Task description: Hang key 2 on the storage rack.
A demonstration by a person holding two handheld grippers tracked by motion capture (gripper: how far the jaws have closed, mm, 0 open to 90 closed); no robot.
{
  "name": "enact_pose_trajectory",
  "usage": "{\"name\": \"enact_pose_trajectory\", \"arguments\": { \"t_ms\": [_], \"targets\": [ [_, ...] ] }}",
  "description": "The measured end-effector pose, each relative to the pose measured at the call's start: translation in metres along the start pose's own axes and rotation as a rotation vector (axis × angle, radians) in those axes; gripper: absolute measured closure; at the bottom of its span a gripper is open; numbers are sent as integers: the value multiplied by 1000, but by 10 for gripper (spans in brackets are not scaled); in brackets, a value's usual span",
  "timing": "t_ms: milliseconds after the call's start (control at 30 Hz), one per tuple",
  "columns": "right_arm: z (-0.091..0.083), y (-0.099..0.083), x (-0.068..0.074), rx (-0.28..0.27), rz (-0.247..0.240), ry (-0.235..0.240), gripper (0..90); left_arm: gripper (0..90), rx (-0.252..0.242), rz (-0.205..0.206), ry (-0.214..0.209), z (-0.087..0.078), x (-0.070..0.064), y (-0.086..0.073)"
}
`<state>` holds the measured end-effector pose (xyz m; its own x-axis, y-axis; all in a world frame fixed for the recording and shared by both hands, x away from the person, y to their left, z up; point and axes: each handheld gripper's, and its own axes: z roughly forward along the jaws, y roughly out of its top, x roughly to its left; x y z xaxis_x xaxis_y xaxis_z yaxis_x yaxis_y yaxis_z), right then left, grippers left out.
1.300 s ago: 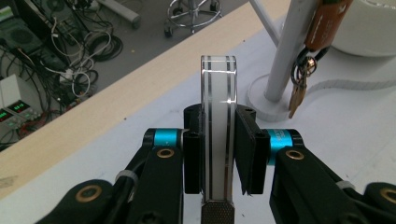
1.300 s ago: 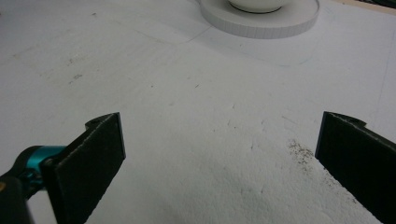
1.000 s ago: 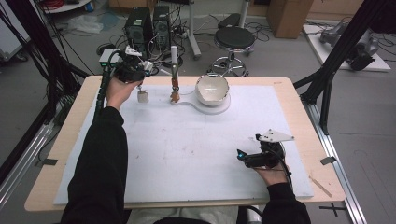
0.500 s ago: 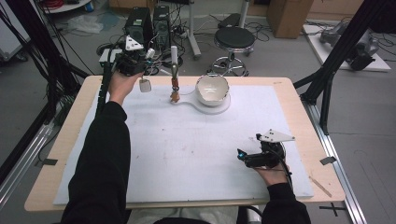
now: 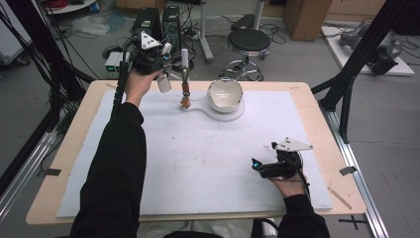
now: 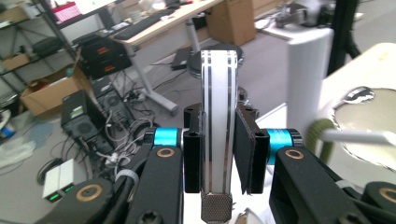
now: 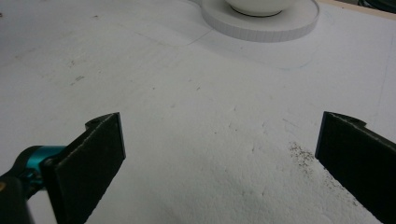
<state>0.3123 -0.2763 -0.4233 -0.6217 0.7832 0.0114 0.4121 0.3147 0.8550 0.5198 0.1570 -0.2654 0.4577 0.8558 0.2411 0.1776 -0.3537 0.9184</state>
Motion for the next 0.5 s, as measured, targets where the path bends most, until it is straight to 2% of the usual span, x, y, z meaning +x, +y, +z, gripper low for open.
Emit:
{"name": "enact_pose_trajectory", "arguments": {
  "t_ms": [67, 100, 233, 500],
  "targets": [
    [0, 0, 0, 2, 2, 2, 5, 746, -9, -13, -2, 4, 0, 0],
    [0, 0, 0, 2, 4, 3, 5, 746, -19, -20, -16, 7, 0, 0],
    [1, 0, -1, -2, -1, 2, 5, 746, -57, -25, -21, 13, -2, -1],
    [0, 0, 0, 1, 5, 3, 5, 746, -75, -68, -50, 23, -6, -6]
  ]
}}
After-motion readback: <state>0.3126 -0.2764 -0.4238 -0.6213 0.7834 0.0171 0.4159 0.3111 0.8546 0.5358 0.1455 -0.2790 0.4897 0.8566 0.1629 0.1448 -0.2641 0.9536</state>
